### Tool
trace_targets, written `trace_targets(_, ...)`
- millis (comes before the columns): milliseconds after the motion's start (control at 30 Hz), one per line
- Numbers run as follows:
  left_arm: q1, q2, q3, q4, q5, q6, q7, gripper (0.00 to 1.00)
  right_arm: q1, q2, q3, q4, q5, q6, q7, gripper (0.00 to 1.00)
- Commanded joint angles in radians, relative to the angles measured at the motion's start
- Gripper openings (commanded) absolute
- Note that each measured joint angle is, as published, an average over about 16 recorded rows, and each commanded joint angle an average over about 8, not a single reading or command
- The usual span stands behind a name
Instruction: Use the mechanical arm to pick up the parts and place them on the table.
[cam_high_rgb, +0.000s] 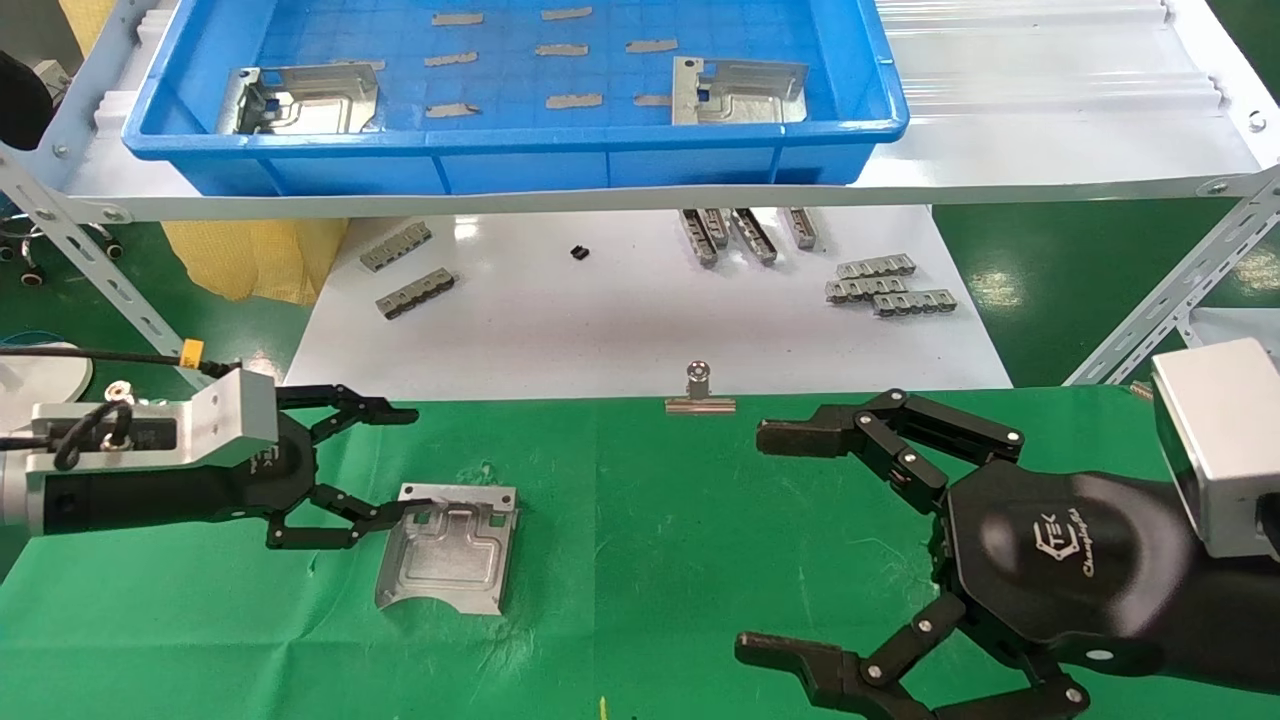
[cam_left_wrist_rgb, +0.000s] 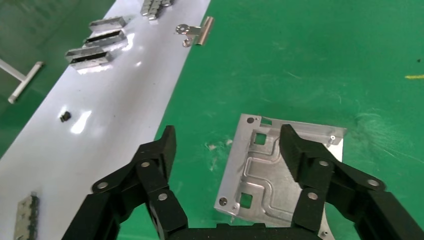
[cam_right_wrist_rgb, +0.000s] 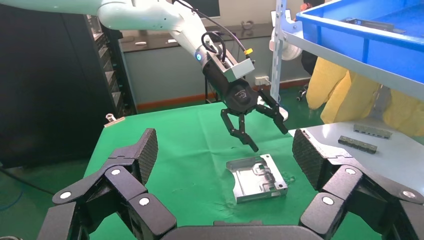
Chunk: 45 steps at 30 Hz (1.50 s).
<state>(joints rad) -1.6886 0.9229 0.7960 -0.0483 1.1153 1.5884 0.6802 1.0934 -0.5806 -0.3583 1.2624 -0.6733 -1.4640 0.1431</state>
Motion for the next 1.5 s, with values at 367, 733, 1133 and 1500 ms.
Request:
trace_targets(367, 0.058, -0.029, -0.048, -0.116, -0.035, -0.009, -0.077, 1.0, 0.0, 0.0, 0.0, 0.0, 0.0, 0.0, 0.0, 1.0)
trace_targets(733, 0.171, -0.087, -0.143, -0.344, -0.106, -0.026, -0.238, 1.0, 0.0, 0.0, 0.0, 0.0, 0.0, 0.0, 0.0, 1.0)
trace_targets(1133, 0.294, -0.149, -0.247, -0.592, -0.184, -0.045, -0.413, 1.0, 0.0, 0.0, 0.0, 0.0, 0.0, 0.0, 0.0, 1.0)
trace_targets(1500, 0.407, -0.206, -0.342, -0.818, -0.254, -0.061, -0.573, 1.0, 0.0, 0.0, 0.0, 0.0, 0.0, 0.0, 0.0, 1.0)
